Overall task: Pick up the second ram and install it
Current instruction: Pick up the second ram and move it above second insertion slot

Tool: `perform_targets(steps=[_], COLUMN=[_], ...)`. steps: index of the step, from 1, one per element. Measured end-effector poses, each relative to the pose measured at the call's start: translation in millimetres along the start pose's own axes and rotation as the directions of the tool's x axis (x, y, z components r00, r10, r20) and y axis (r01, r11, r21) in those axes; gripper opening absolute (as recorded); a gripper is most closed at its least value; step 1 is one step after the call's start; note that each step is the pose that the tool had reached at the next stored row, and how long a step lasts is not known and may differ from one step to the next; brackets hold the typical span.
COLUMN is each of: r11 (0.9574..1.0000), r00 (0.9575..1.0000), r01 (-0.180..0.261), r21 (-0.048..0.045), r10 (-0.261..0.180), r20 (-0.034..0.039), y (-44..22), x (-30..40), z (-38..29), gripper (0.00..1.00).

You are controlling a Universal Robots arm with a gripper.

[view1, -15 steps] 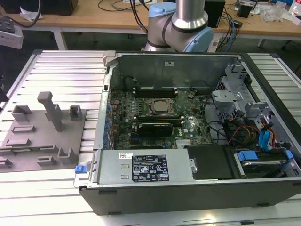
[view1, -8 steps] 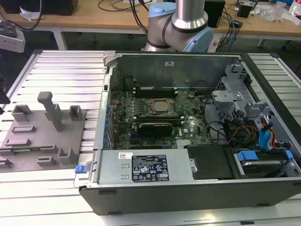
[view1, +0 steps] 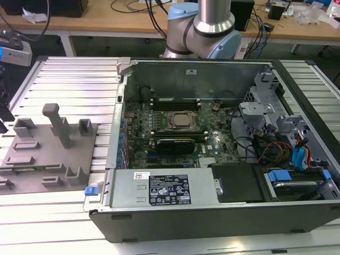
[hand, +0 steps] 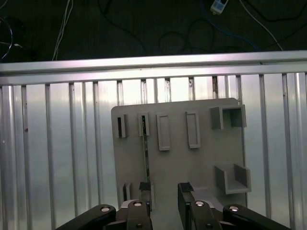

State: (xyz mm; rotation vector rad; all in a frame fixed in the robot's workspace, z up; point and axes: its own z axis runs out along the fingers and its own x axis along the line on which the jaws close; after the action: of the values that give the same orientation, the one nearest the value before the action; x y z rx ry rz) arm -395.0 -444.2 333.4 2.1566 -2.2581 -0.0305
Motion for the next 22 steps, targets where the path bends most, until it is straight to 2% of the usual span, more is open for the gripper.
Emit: perform_targets(steps=[4,5,6,22], r11=[1.0,1.0,1.0,1.0], r00=[1.0,1.0,1.0,1.0], r01=[0.0,0.0,0.0,0.0], r21=[0.0,0.0,0.0,0.0], r10=[0.0,0.0,0.0,0.0], r20=[0.0,0.0,0.0,-0.0001], y=[-0.1,-0.2,-0.3,-0.8], x=[0.0,0.0,0.0,0.0], z=[3.5,9.2,12.1,29.6], gripper=[0.36,0.36,0.36,0.36])
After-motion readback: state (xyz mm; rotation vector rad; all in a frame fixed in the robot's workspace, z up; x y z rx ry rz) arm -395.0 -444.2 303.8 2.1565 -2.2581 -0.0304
